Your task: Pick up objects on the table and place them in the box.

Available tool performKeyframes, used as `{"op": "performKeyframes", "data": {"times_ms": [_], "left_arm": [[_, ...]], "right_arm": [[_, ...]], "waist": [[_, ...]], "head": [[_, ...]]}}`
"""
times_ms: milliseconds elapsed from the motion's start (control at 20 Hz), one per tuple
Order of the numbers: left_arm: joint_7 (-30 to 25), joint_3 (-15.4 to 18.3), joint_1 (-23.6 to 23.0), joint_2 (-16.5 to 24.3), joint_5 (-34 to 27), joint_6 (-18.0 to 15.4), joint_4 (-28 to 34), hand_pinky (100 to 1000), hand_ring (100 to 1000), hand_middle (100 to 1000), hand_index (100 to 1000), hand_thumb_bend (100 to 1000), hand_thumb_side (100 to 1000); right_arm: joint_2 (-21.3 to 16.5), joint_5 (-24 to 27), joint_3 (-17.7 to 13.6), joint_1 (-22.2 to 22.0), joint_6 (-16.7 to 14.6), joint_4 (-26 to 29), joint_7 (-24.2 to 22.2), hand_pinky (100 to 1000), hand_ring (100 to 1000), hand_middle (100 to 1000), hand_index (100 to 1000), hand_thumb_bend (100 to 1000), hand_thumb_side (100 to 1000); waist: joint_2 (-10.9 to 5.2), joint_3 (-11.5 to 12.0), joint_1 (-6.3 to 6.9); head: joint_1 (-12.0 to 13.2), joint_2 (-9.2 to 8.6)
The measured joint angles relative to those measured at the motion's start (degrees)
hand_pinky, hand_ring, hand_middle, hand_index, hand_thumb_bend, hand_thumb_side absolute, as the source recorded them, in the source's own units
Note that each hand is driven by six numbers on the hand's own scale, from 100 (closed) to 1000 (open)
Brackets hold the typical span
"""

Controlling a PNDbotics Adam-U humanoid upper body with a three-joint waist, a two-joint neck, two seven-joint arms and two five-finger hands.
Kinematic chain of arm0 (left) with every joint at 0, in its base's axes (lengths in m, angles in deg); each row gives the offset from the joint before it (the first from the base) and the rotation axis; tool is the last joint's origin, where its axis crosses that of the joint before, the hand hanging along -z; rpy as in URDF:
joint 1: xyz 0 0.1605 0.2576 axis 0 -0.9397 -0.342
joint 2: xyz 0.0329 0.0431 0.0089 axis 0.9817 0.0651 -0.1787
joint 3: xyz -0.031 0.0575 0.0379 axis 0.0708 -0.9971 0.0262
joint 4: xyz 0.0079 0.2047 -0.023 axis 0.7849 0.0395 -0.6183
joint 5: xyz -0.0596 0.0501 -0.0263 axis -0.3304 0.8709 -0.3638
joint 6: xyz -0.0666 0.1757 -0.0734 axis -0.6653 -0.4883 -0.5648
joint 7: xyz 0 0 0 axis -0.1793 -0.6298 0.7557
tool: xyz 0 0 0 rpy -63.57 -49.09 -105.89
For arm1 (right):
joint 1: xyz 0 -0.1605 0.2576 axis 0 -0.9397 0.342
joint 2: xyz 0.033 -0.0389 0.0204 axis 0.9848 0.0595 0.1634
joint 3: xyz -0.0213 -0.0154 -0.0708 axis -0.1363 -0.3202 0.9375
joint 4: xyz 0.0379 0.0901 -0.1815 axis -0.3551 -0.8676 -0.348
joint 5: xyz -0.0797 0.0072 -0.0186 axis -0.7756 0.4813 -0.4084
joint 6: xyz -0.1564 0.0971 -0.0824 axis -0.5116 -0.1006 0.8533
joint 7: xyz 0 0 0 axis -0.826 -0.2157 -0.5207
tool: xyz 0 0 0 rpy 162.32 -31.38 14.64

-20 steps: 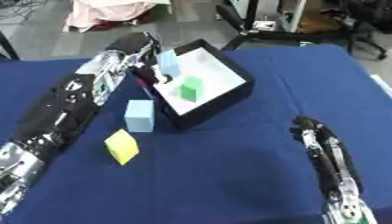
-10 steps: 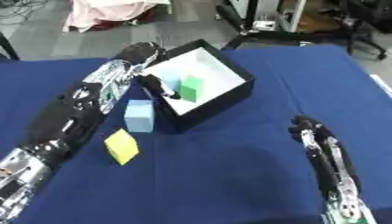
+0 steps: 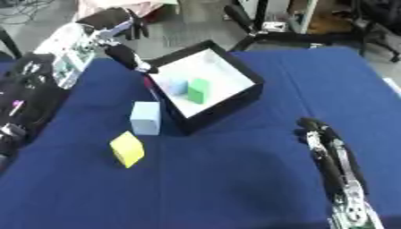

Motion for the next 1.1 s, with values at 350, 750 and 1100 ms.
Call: {"op": "performKeyframes", "data": {"times_ms": [350, 750, 1100], "left_arm": [[-13.86, -4.57, -4.89, 6.17, -6.07, -1.11, 8.42, 730, 591, 594, 760, 657, 431], [-21.34, -7.46, -7.25, 5.88, -7.89, -1.28, 7.92, 723, 592, 602, 768, 676, 418], [-13.48, -7.69, -7.59, 2.00, -3.11, 0.29, 4.15, 748, 644, 670, 820, 720, 425]], "right_arm": [[-0.14, -0.02, -0.31, -0.07, 0.00, -0.01, 0.16, 807, 763, 748, 792, 100, 736], [-0.43, -0.02, -0.31, -0.17, 0.00, -0.01, 0.17, 807, 763, 748, 792, 100, 736], [-0.43, -0.02, -0.30, -0.16, 0.01, -0.01, 0.17, 807, 763, 748, 792, 100, 735]], "waist": [[0.00, 0.09, 0.02], [0.00, 0.06, 0.00], [0.00, -0.03, 0.00]], "head": [[-0.13, 0.00], [-0.14, 0.00], [-0.29, 0.00]]}}
